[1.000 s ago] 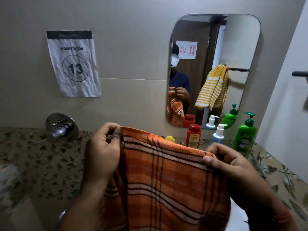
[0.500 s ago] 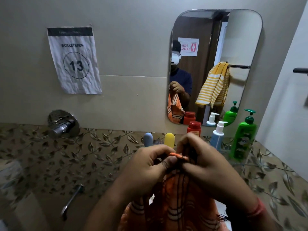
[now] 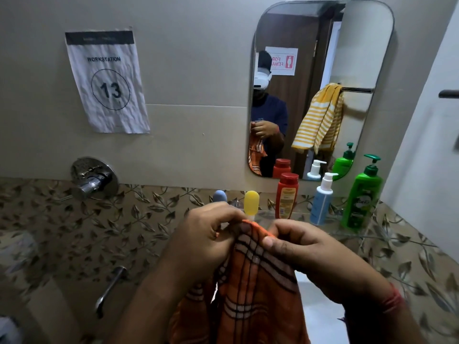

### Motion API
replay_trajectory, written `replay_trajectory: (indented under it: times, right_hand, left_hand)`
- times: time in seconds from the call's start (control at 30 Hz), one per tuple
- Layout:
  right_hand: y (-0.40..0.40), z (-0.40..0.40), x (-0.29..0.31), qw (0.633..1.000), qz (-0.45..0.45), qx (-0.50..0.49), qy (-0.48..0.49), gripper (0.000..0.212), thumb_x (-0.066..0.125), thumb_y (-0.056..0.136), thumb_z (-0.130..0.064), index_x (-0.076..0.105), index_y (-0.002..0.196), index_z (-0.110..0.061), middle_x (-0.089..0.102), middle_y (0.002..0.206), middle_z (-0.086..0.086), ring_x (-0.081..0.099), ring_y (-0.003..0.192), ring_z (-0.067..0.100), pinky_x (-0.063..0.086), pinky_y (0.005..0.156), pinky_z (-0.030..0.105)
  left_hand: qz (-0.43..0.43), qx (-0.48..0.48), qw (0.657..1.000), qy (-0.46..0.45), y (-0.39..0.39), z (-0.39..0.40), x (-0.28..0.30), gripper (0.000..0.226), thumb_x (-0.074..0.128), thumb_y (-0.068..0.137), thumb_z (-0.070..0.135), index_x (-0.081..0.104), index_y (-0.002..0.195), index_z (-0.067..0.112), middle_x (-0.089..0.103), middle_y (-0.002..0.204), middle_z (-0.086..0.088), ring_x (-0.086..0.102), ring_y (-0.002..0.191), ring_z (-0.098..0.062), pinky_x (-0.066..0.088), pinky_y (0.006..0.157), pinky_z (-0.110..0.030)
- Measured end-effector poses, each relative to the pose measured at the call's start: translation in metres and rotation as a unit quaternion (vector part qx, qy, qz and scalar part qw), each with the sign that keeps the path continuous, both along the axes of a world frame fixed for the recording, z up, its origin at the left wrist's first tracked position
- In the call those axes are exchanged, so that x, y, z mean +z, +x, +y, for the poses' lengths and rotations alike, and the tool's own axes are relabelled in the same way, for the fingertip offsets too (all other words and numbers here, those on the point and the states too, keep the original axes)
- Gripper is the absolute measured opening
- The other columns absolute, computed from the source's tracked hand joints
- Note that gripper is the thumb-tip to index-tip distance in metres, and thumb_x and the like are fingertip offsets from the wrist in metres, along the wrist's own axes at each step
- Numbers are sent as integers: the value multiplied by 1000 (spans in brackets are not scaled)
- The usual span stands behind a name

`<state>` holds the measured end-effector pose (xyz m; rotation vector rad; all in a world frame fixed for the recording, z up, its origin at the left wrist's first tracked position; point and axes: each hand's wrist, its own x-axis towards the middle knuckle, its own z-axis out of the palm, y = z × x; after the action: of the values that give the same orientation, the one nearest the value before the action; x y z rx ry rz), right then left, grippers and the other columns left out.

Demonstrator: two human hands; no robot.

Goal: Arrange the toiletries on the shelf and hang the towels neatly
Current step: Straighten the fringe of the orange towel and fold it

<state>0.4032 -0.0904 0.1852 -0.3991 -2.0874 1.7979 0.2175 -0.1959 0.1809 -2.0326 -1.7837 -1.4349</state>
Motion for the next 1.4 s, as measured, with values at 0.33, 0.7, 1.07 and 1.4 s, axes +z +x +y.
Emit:
replay_trajectory:
  times: [0.33, 0.7, 1.07, 1.4]
  right_hand:
    - [5, 6, 3, 984, 53, -131, 104, 30, 77, 70, -38, 55, 72, -18, 57, 84, 24, 61, 77, 28, 52, 70, 47]
    - [-22, -16, 11, 986, 151, 44, -44, 41, 45, 85, 10, 72, 110, -9, 72, 111, 19, 69, 104, 34, 57, 87, 42]
    - [-49, -23, -13, 895, 129, -212, 370, 5, 69, 84, -21, 68, 84, -26, 55, 105, -10, 59, 102, 9, 48, 79, 13]
    - [-63, -26, -29, 967, 146, -148, 148, 13, 63, 96, -16, 63, 84, -10, 62, 80, 15, 60, 79, 39, 50, 73, 60]
  left_hand:
    - [-47, 183, 981, 34, -25, 3, -7, 13, 69, 90, 16, 70, 85, 27, 69, 84, 16, 65, 82, -1, 52, 71, -26]
    - [-116, 107, 987, -41, -26, 21, -12, 11, 74, 85, 12, 72, 85, 22, 70, 83, 11, 63, 74, -2, 46, 68, -22]
    - [-353, -55, 933, -33, -10, 15, -12, 17, 64, 86, 47, 71, 90, 32, 71, 88, 7, 64, 80, -7, 50, 70, -25]
    - [-308, -54, 950, 10, -12, 8, -1, 22, 75, 74, 52, 68, 85, 34, 67, 83, 8, 63, 68, -4, 49, 59, -20]
